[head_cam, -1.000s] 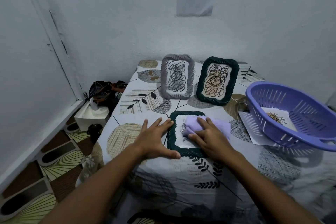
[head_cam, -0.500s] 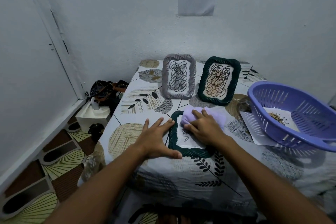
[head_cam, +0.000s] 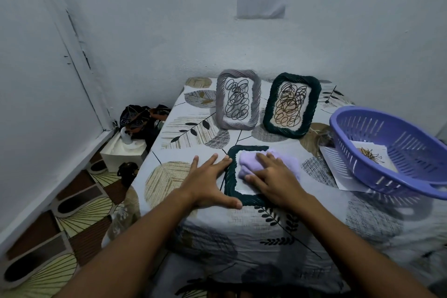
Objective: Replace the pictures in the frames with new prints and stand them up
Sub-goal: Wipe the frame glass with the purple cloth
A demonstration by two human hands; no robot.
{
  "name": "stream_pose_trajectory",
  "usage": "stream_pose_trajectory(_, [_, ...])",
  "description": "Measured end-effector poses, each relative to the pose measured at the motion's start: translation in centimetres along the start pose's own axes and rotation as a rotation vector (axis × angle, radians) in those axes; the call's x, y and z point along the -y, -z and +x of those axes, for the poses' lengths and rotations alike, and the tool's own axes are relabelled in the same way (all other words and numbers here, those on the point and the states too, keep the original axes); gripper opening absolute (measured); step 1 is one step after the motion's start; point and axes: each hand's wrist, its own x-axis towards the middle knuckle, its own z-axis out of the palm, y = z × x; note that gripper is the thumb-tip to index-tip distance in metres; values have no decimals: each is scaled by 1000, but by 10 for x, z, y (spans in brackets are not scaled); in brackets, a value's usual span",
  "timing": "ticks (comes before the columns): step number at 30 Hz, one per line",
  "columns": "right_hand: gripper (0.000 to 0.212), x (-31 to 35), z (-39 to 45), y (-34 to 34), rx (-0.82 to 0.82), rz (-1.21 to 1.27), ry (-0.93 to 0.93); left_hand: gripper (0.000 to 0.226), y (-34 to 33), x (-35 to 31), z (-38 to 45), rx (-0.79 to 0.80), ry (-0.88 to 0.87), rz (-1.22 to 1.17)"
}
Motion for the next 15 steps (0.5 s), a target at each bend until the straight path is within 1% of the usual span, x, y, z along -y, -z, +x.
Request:
stream_pose_trajectory(8, [50,-6,64,2,-30,-58,-67,130,-2,4,3,-5,0,-12])
stream_pose_trajectory(11, [49,-4,65,2,-16,-84,-51,131,-2,6,3,-12,14,-26])
stream_pose_trajectory(15, [48,1,52,0,-5,-84,17,135,-2,3,1,-17,10,-38])
